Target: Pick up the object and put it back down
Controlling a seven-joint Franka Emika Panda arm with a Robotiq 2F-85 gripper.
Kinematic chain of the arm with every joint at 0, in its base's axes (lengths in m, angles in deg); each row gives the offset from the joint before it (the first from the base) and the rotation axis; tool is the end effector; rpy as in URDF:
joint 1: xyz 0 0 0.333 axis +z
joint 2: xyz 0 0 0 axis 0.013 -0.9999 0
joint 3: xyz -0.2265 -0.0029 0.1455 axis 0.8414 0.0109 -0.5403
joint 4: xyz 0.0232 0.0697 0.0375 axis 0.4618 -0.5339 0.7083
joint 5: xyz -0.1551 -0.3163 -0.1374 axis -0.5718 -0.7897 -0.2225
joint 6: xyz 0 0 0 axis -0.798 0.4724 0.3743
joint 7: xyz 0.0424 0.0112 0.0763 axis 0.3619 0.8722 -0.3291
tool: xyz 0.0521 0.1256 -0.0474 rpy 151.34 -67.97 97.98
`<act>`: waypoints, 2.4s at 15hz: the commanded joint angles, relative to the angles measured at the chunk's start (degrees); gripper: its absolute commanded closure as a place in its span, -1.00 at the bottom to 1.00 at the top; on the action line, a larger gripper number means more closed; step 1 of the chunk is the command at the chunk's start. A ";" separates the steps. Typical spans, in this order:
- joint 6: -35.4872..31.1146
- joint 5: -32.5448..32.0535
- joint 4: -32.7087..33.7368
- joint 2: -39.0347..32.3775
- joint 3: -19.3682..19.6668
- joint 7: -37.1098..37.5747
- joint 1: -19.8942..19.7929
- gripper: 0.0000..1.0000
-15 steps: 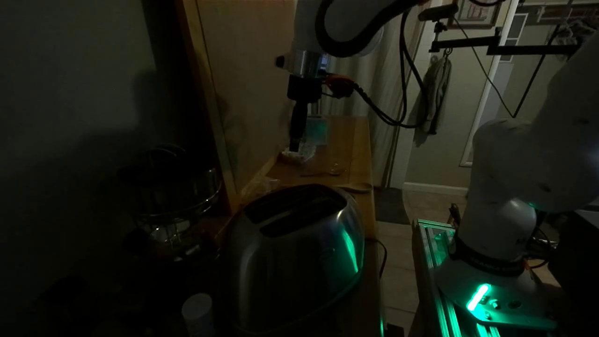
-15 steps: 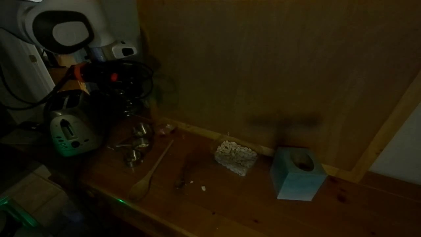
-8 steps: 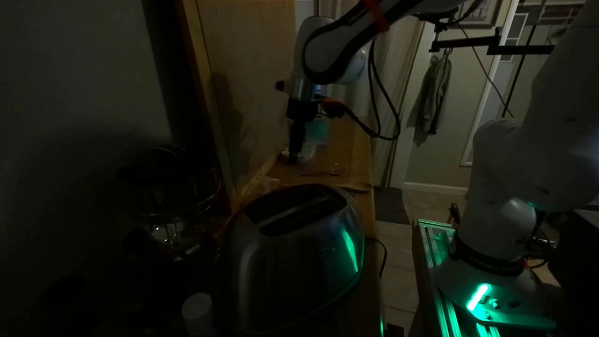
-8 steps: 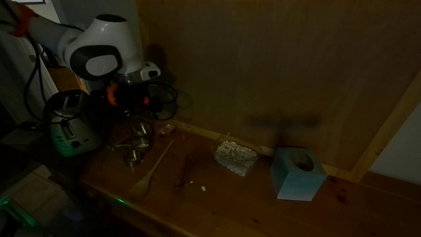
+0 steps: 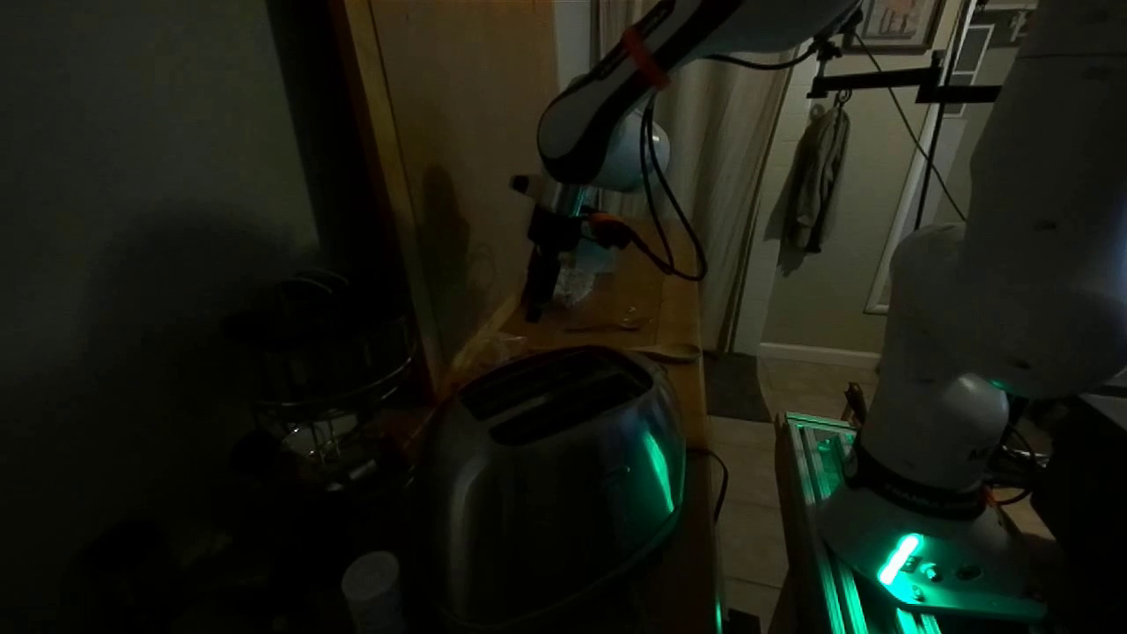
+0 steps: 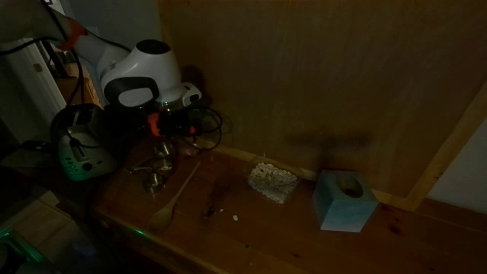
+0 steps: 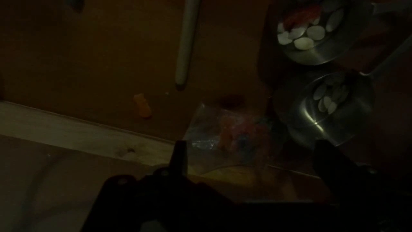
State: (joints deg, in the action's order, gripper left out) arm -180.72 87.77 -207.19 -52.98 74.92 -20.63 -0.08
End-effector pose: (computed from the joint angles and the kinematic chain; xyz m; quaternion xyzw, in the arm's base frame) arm 0.4774 -0.1411 0.2825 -0.9682 -0.2012 -0.1445 0.0363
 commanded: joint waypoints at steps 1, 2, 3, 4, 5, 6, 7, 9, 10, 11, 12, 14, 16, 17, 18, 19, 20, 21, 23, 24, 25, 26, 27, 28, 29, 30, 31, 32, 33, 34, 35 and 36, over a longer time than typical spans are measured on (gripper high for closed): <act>0.14 0.35 0.29 -0.33 -2.71 -0.07 -2.65 -1.00; 0.15 0.38 0.42 -0.43 -2.77 -0.06 -2.66 -1.00; 0.15 0.40 0.45 -0.42 -2.77 -0.06 -2.66 -1.00; -2.07 1.90 1.41 -2.11 -2.62 -0.79 -3.04 -1.00; -3.76 2.91 2.12 -3.62 -2.59 -1.46 -3.72 -1.00; -5.09 3.70 2.46 -4.45 -2.68 -1.70 -4.28 -1.00; -6.85 5.01 2.73 -5.46 -2.78 -2.40 -4.83 -1.00; -8.90 7.88 3.36 -7.52 -1.20 -3.18 -3.93 -1.00; -9.66 9.22 3.88 -8.52 -1.33 -3.73 -4.21 -1.00; -10.11 10.53 4.26 -9.65 -1.29 -4.06 -4.33 -1.00; -10.51 12.08 4.65 -10.70 -1.42 -4.89 -4.47 -1.00; -11.13 15.39 5.90 -12.87 -1.85 -6.80 -4.85 -1.00; -11.26 19.92 7.52 -14.77 -2.52 -10.26 -5.43 -1.00; -11.61 21.82 8.25 -15.85 -2.75 -12.17 -5.76 -1.00; -11.80 23.80 9.13 -16.79 -2.98 -13.95 -6.07 -1.00; -11.87 25.43 9.86 -17.72 -3.16 -15.39 -6.41 -1.00; -12.26 26.88 10.63 -18.69 -3.34 -17.04 -6.77 -1.00; -12.08 28.05 11.34 -19.51 -3.41 -18.11 -7.08 -1.00; -12.28 30.56 12.60 -21.07 -3.82 -20.48 -7.78 -0.95; -12.28 31.40 13.08 -21.72 -3.95 -21.38 -8.05 -0.77; -12.16 32.12 13.31 -22.22 -4.08 -22.01 -8.24 -0.55; -12.14 32.46 13.67 -22.71 -4.10 -22.49 -8.35 -0.42; -12.08 32.85 13.83 -23.14 -4.18 -22.92 -8.47 -0.29; -11.99 33.22 14.01 -23.48 -4.23 -23.19 -8.53 -0.15; -11.88 33.33 14.23 -23.85 -4.18 -23.21 -8.49 0.02; -11.87 33.35 14.16 -24.05 -4.22 -23.44 -8.50 0.15; -11.81 33.21 14.28 -24.27 -4.22 -23.38 -8.48 0.31; -11.81 33.20 14.21 -24.38 -4.29 -23.43 -8.45 0.43; -11.86 33.17 14.34 -24.54 -4.35 -23.48 -8.43 0.59; -11.94 33.13 14.40 -24.57 -4.40 -23.51 -8.39 0.72; -12.01 33.09 14.36 -24.46 -4.45 -23.55 -8.37 0.85; -12.13 32.92 14.33 -24.30 -4.41 -23.39 -8.28 0.94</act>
State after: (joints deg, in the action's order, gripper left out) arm -192.14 118.62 -193.94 -76.42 71.49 -41.89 -7.54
